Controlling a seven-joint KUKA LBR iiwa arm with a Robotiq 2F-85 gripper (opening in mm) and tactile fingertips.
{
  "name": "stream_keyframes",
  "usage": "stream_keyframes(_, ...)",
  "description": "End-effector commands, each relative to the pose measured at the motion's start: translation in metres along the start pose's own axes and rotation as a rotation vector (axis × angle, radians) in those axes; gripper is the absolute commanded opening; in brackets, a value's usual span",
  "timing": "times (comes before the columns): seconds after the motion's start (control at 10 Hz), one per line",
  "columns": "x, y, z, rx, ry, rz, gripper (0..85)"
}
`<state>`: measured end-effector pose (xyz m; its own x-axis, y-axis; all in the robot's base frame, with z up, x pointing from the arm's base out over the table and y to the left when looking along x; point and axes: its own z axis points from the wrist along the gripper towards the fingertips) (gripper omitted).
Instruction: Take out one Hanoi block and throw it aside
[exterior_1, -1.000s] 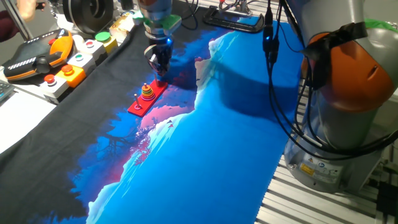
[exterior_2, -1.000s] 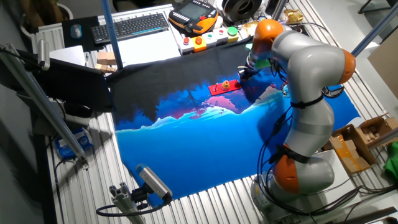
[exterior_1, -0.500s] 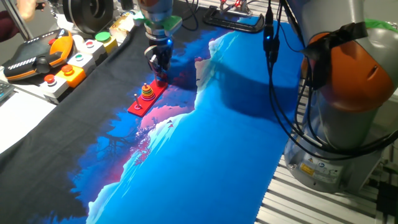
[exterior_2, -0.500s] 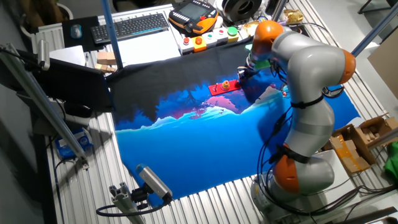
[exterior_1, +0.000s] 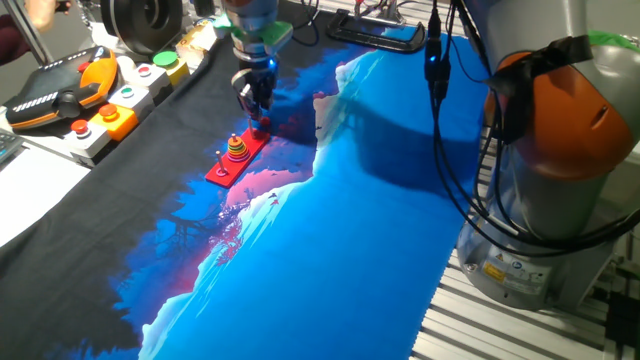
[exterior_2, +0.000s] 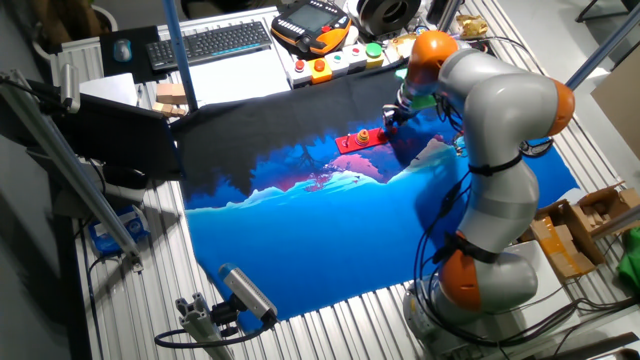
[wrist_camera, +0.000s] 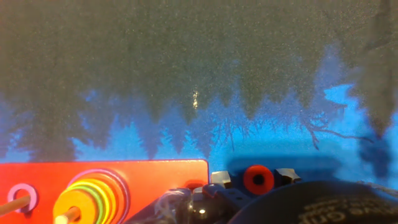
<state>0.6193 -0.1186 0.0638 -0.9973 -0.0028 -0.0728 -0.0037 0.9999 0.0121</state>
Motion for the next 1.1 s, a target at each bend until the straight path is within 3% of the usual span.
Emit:
stream_keyframes(0.0,0.000,0.001,-0.014,0.012,0.003,-0.001,39.7)
stream_keyframes(0.2,0.004,0.005,-0.040,0.018,0.016,0.005,25.7)
stream_keyframes(0.4,0.010,0.014,-0.069,0.032,0.023,0.004,0.7)
stream_keyframes(1.0,0.037,0.077,-0.145,0.034,0.041,0.037,0.7)
